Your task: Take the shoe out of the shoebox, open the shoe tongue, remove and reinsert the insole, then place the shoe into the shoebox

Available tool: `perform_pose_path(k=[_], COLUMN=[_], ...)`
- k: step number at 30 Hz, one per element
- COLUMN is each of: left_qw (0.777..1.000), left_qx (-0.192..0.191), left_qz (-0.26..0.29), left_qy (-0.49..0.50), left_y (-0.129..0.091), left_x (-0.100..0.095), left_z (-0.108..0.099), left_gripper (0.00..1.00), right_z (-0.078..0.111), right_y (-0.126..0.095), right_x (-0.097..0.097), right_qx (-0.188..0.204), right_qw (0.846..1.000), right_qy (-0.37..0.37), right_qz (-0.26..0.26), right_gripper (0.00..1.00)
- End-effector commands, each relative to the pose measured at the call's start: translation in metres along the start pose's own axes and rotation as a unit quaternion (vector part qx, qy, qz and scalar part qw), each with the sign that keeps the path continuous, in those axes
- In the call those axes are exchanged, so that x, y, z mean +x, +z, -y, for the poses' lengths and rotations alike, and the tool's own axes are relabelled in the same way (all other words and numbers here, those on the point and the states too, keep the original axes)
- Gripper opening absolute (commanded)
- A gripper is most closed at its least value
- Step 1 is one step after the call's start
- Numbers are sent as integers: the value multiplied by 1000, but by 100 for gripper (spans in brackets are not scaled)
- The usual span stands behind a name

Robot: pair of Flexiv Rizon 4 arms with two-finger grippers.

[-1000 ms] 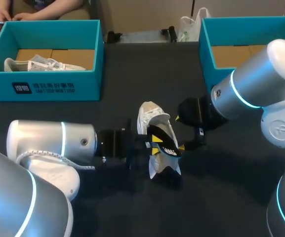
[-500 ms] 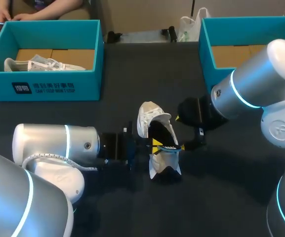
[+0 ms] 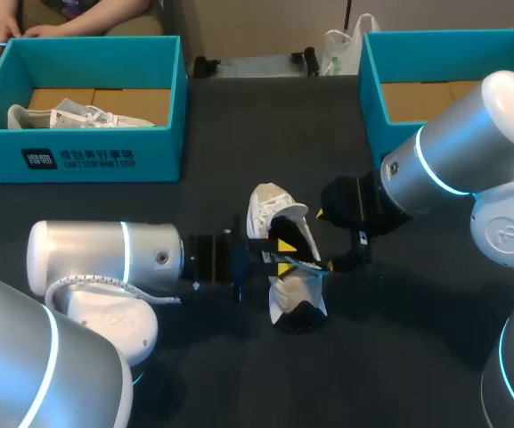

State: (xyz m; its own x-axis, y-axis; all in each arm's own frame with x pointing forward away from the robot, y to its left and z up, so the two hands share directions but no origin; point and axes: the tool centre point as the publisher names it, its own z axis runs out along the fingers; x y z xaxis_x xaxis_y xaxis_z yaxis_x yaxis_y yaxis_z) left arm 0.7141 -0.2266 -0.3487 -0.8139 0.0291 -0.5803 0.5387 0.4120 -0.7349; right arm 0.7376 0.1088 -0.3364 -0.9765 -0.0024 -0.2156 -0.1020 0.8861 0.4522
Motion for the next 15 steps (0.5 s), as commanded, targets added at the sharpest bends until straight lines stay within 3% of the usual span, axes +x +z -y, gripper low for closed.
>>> perform_pose_path(k=[1, 6, 8, 15], left_qw=[1000, 1000, 1000, 1000], left_qx=[14, 24, 26, 25], left_qz=[5, 4, 1, -12], left_qy=[2, 6, 4, 11], left_y=[-6, -8, -7, 3], left_x=[0, 1, 2, 6], left_z=[10, 20, 21, 9], left_gripper=[22, 16, 0, 0], right_z=[0, 0, 0, 0], right_y=[0, 0, 0, 0], right_x=[1, 1, 1, 1], right_qx=[0, 0, 0, 0], right_qw=[1000, 1000, 1000, 1000], right_qy=[0, 0, 0, 0], right_qz=[1, 1, 1, 1], right_gripper=[100, 100, 100, 100])
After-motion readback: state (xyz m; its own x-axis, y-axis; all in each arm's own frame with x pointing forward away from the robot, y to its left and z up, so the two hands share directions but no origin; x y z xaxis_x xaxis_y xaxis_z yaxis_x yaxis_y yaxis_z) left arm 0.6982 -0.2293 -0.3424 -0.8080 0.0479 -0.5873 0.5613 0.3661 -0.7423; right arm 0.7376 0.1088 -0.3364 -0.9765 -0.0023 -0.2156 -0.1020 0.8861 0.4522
